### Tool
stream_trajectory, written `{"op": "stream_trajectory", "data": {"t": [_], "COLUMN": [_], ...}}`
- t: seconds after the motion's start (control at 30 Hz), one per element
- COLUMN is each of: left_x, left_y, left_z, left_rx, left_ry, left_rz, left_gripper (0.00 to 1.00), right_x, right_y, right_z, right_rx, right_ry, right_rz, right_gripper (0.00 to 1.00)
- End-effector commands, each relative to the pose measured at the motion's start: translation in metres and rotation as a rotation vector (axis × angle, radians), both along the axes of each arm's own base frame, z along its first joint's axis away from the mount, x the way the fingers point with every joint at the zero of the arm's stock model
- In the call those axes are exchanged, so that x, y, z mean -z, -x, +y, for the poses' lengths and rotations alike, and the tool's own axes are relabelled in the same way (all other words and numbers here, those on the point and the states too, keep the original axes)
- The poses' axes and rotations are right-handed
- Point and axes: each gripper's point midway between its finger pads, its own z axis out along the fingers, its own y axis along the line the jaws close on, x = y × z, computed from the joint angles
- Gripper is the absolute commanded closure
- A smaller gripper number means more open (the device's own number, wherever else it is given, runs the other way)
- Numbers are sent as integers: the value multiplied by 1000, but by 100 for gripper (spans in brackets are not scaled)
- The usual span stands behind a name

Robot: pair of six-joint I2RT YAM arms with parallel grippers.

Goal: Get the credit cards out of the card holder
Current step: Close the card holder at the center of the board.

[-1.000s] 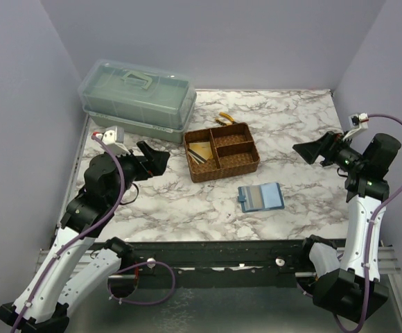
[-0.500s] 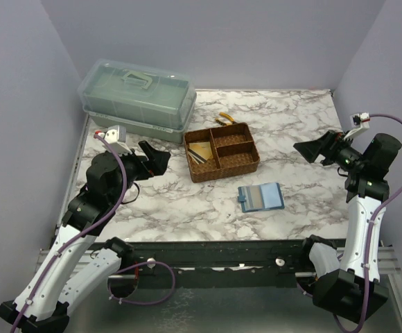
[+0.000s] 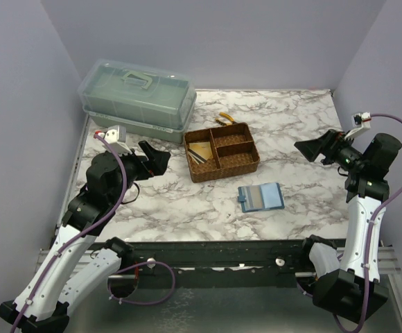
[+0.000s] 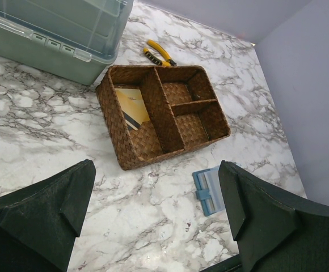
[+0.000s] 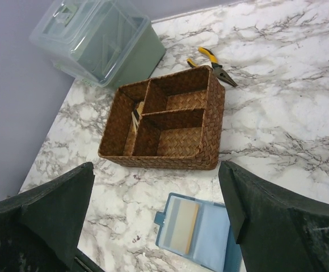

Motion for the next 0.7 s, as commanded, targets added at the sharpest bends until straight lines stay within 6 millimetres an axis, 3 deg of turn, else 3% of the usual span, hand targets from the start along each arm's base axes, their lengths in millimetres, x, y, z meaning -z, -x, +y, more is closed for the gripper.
{"op": "stream_trajectory", "data": {"t": [0.0,0.67], "left_x": [-3,0], "left_y": [1,0], "left_z": [4,5], "left_rx": [-15,-20], "left_ry": [7,0], "left_rz": [-5,-3], "left_gripper": [1,1], "right_x": [-1,0], "right_y": [-2,0], "right_z": [-5,-5], "right_rx": [30,30], "right_ry": [8,32], "right_rz": [-17,-32], "right_gripper": [0,0]}}
